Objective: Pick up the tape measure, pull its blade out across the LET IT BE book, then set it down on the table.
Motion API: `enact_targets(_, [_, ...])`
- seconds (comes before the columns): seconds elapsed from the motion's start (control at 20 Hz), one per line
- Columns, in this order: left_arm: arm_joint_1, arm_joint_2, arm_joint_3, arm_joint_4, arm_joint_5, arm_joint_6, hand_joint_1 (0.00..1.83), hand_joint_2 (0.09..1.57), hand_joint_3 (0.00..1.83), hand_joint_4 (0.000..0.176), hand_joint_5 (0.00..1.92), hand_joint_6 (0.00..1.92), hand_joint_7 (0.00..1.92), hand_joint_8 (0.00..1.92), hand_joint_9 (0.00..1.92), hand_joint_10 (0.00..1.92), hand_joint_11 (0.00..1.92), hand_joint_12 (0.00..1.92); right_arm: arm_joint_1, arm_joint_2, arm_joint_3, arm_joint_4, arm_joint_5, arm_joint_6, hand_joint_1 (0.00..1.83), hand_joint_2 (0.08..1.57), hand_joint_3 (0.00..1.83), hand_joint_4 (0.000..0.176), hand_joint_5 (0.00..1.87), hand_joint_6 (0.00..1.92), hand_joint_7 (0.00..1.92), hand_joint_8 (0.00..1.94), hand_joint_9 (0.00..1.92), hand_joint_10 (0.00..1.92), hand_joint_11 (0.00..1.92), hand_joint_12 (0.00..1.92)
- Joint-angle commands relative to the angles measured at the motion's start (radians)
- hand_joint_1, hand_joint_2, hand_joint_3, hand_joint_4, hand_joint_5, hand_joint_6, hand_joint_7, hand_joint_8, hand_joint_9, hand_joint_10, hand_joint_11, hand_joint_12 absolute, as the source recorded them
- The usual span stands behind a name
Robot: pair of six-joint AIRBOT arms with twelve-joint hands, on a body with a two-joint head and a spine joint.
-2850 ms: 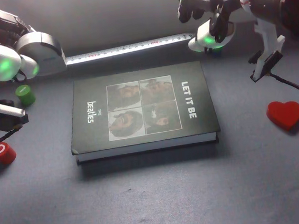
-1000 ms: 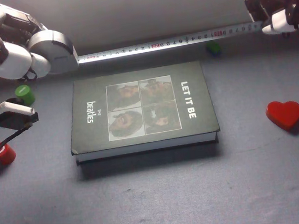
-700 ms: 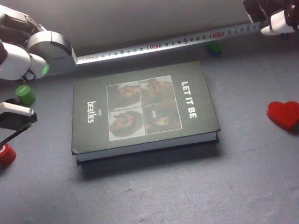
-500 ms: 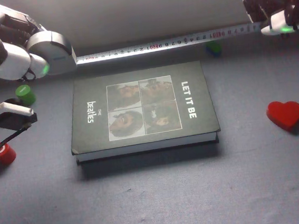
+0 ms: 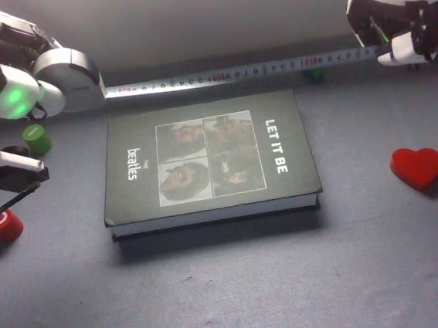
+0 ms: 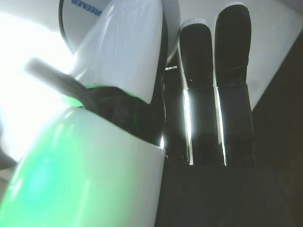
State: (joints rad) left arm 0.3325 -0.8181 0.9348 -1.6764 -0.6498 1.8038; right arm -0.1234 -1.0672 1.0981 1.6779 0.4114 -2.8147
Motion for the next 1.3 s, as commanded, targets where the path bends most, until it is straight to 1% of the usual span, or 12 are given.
enact_targets(0.0, [-0.006, 0.009, 0.005, 0.055, -0.032, -0.012, 1.36, 1.17, 0.0, 0.0, 0.77, 1.08, 0.91, 1.12, 0.85, 1.4, 0.84, 1.23, 0.011, 0.008, -0.001, -0.044, 0.016, -0.007, 0.92, 1.15, 0.0, 0.0, 0.63, 0.55, 0.74, 0.3, 0.62, 0.55, 0.41, 1.34])
enact_targets(0.05, [-0.006, 0.009, 0.004, 0.054, -0.032, -0.012, 1.37, 1.16, 0.0, 0.0, 0.79, 1.06, 0.91, 1.12, 0.86, 1.39, 0.84, 1.22, 0.01, 0.008, -0.003, -0.044, 0.016, -0.007, 0.83, 1.13, 0.0, 0.0, 0.58, 0.2, 0.7, 0.11, 0.59, 0.35, 0.32, 1.28])
enact_targets(0.1, [-0.006, 0.01, 0.003, 0.054, -0.032, -0.013, 1.37, 1.16, 0.0, 0.0, 0.8, 1.05, 0.9, 1.12, 0.86, 1.39, 0.84, 1.22, 0.009, 0.009, -0.006, -0.044, 0.017, -0.007, 0.7, 1.1, 0.0, 0.0, 0.49, 0.06, 0.57, 0.02, 0.5, 0.17, 0.2, 1.13])
enact_targets(0.2, [-0.006, 0.01, 0.003, 0.052, -0.032, -0.015, 1.36, 1.16, 0.0, 0.0, 0.78, 1.06, 0.9, 1.13, 0.86, 1.39, 0.84, 1.22, 0.007, 0.01, -0.01, -0.044, 0.017, -0.007, 0.52, 1.07, 0.0, 0.035, 0.34, 0.0, 0.36, 0.0, 0.32, 0.01, 0.01, 0.93])
enact_targets(0.25, [-0.007, 0.01, 0.003, 0.05, -0.033, -0.015, 1.36, 1.17, 0.0, 0.0, 0.77, 1.07, 0.9, 1.13, 0.86, 1.39, 0.85, 1.22, 0.005, 0.01, -0.015, -0.044, 0.016, -0.007, 0.4, 1.07, 0.0, 0.07, 0.26, 0.0, 0.27, 0.0, 0.25, 0.0, 0.0, 0.76])
enact_targets(0.3, [-0.006, 0.01, 0.002, 0.049, -0.035, -0.017, 1.36, 1.17, 0.0, 0.0, 0.76, 1.08, 0.9, 1.12, 0.86, 1.39, 0.85, 1.22, 0.0, 0.011, -0.022, -0.044, 0.016, -0.007, 0.28, 1.07, 0.0, 0.092, 0.2, 0.0, 0.17, 0.0, 0.15, 0.0, 0.0, 0.59])
enact_targets(0.5, [0.018, 0.016, 0.007, 0.025, -0.037, -0.035, 1.36, 1.16, 0.0, 0.0, 0.78, 1.08, 0.91, 1.12, 0.86, 1.39, 0.86, 1.22, -0.004, 0.037, -0.095, -0.044, 0.016, -0.035, 0.08, 1.03, 0.0, 0.108, 0.06, 0.0, 0.04, 0.0, 0.02, 0.0, 0.0, 0.35])
enact_targets(0.6, [0.024, 0.021, 0.015, -0.015, -0.029, -0.043, 1.37, 1.16, 0.0, 0.0, 0.79, 1.07, 0.91, 1.11, 0.86, 1.38, 0.86, 1.23, 0.002, 0.062, -0.136, -0.044, 0.01, -0.036, 0.01, 1.03, 0.0, 0.126, 0.04, 0.0, 0.02, 0.0, 0.01, 0.0, 0.0, 0.34])
enact_targets(0.75, [0.059, 0.026, 0.039, -0.022, 0.003, -0.097, 1.36, 1.16, 0.0, 0.0, 0.8, 1.04, 0.9, 1.13, 0.86, 1.39, 0.85, 1.24, 0.002, 0.113, -0.205, -0.062, 0.011, -0.028, 0.0, 1.01, 0.0, 0.132, 0.01, 0.0, 0.01, 0.0, 0.0, 0.0, 0.0, 0.33])
enact_targets(0.95, [0.116, 0.028, 0.087, -0.022, 0.069, -0.133, 1.36, 1.16, 0.0, 0.0, 0.8, 1.06, 0.9, 1.12, 0.86, 1.39, 0.85, 1.24, 0.033, 0.23, -0.345, -0.205, 0.014, 0.118, 0.01, 1.03, 0.0, 0.132, 0.0, 0.0, 0.0, 0.0, 0.0, 0.0, 0.0, 0.29])
enact_targets(1.1, [0.146, 0.029, 0.106, -0.01, 0.092, -0.149, 1.36, 1.16, 0.0, 0.0, 0.8, 1.06, 0.9, 1.12, 0.86, 1.39, 0.85, 1.24, 0.066, 0.285, -0.413, -0.216, 0.004, 0.121, 0.02, 1.04, 0.01, 0.132, 0.0, 0.0, 0.01, 0.0, 0.0, 0.0, 0.0, 0.29])
enact_targets(1.25, [0.185, 0.032, 0.115, 0.04, 0.103, -0.212, 1.36, 1.16, 0.0, 0.0, 0.8, 1.06, 0.9, 1.12, 0.86, 1.39, 0.85, 1.24, 0.077, 0.324, -0.448, -0.215, -0.01, 0.107, 0.01, 1.05, 0.01, 0.132, 0.0, 0.0, 0.01, 0.0, 0.0, 0.0, 0.0, 0.31])
